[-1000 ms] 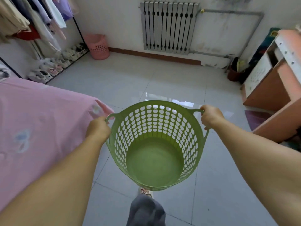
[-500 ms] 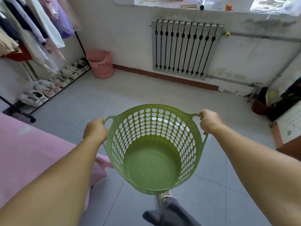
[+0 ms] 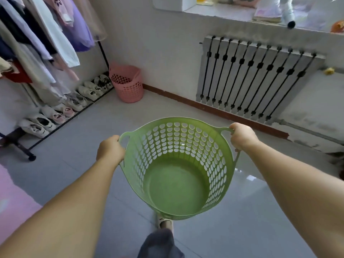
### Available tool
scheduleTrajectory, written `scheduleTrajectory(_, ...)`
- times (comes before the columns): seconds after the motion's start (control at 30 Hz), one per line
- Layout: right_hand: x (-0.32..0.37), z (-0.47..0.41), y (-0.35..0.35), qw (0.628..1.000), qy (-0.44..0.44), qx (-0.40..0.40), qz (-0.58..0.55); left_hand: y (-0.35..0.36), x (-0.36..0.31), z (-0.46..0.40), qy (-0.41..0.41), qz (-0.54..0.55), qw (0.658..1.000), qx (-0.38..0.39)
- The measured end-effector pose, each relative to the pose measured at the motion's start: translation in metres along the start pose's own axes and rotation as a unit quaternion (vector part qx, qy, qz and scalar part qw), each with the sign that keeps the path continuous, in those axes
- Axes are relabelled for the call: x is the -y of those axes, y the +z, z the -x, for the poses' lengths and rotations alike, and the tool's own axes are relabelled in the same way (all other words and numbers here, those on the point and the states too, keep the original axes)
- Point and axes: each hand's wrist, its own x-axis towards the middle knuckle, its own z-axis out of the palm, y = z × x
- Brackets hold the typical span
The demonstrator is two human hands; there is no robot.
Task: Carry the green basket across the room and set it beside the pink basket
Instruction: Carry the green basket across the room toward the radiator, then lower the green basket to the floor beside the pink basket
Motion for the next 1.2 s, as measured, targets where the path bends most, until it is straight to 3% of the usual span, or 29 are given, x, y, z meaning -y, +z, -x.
scheduleTrajectory(0.3,0.119,-0.212,0.010,1.000,0.012,0.009,-0.018,-0.015,-0.086,-0.235,-0.019,0.007,1.000,0.020)
scheduleTrajectory(0.77,0.275,-0.588,0.066,0.993,0.087,0.029,-0.074,0.020,-0.203,-0.635,-0.028,0.002,0.999,0.047)
scheduleTrajectory(1.0,0.325,-0.700,0.125,0.980,0.147,0.014,-0.132,0.051,-0.225,-0.795,0.002,0.016,0.996,0.084)
scheduleTrajectory(1.2,0.352,-0.776,0.195,0.941,0.263,-0.030,-0.208,0.102,-0.236,-0.938,0.038,0.016,0.988,0.148)
